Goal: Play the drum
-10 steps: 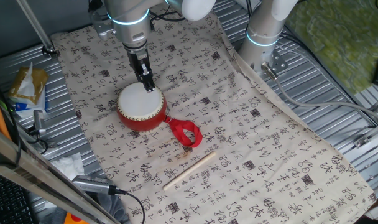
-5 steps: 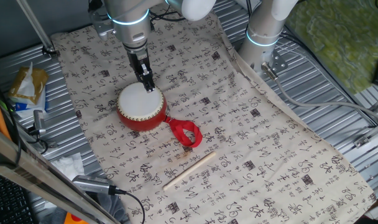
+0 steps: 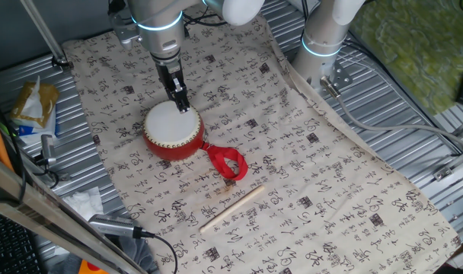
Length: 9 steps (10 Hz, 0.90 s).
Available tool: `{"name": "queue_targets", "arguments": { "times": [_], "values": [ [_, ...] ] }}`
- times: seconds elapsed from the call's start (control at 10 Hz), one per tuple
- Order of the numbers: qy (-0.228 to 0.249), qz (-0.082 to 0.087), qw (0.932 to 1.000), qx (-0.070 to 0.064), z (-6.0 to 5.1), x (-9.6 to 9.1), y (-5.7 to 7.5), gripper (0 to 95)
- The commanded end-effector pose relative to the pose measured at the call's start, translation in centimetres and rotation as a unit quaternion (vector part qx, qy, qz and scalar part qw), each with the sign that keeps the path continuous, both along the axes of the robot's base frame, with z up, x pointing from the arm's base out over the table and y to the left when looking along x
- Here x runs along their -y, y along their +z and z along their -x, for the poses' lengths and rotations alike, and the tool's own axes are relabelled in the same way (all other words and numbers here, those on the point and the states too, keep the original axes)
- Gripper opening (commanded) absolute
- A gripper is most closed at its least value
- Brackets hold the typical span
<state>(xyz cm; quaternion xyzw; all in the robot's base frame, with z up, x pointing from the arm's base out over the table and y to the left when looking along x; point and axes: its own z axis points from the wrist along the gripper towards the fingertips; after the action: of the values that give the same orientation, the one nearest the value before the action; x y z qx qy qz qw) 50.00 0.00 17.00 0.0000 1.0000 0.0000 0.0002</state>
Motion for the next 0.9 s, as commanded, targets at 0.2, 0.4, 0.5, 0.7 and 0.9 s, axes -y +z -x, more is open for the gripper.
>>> {"name": "queue_targets", "arguments": {
  "times": [0.2, 0.4, 0.5, 0.7, 0.9],
  "values": [
    [0.071, -0.006, 0.9956, 0.061, 0.00, 0.00, 0.00, 0.0],
    [0.071, -0.006, 0.9956, 0.061, 0.00, -0.01, 0.00, 0.0],
    [0.073, -0.006, 0.9954, 0.061, 0.00, -0.03, 0.00, 0.0],
    [0.072, -0.005, 0.9956, 0.061, -0.02, -0.18, -0.04, 0.0],
    [0.070, -0.004, 0.9957, 0.060, -0.04, -0.32, -0.08, 0.0]
  ]
}}
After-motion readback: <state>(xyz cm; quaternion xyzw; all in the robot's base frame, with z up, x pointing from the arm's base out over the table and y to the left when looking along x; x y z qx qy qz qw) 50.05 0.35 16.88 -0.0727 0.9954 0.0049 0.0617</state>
